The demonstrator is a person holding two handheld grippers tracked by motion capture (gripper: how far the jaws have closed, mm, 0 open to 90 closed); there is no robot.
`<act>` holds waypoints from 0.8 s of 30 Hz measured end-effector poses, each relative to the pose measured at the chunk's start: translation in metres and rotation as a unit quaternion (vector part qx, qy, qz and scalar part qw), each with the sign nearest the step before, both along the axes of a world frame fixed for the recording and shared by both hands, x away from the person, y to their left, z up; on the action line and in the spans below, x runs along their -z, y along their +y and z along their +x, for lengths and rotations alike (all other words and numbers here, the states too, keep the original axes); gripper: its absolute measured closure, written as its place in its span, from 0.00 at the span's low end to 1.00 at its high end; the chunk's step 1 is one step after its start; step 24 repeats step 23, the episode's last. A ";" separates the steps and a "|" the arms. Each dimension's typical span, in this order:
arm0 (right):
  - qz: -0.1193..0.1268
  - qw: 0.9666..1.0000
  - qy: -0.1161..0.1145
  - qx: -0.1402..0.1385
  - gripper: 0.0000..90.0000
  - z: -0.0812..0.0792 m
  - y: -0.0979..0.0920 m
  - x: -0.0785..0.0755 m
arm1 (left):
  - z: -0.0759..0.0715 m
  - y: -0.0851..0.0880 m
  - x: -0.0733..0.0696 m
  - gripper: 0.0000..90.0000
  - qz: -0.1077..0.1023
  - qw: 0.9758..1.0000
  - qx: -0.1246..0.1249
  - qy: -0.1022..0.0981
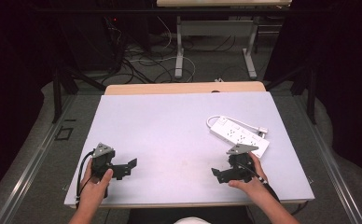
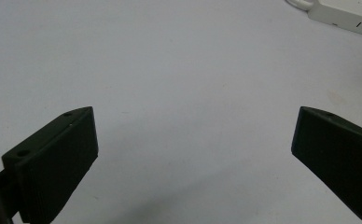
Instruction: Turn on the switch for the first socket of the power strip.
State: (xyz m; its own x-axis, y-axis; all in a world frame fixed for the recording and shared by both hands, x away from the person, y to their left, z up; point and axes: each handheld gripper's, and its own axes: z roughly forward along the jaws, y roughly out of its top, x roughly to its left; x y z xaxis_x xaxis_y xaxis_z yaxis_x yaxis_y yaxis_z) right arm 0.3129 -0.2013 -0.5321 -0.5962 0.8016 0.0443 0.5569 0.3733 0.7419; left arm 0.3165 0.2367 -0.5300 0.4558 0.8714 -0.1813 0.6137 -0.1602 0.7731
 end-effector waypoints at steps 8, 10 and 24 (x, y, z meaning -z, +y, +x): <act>-0.001 1.000 0.001 0.001 0.00 -0.001 -0.001 0.008 | 0.000 -0.001 0.001 0.00 -0.001 1.000 -0.002 -0.002; -0.008 1.000 0.006 -0.003 0.00 -0.002 -0.002 0.008 | 0.000 -0.001 0.001 0.00 0.001 1.000 -0.001 -0.001; 0.000 1.000 -0.001 0.002 0.00 -0.004 -0.004 0.014 | 0.001 -0.001 0.001 0.00 0.004 1.000 0.004 0.004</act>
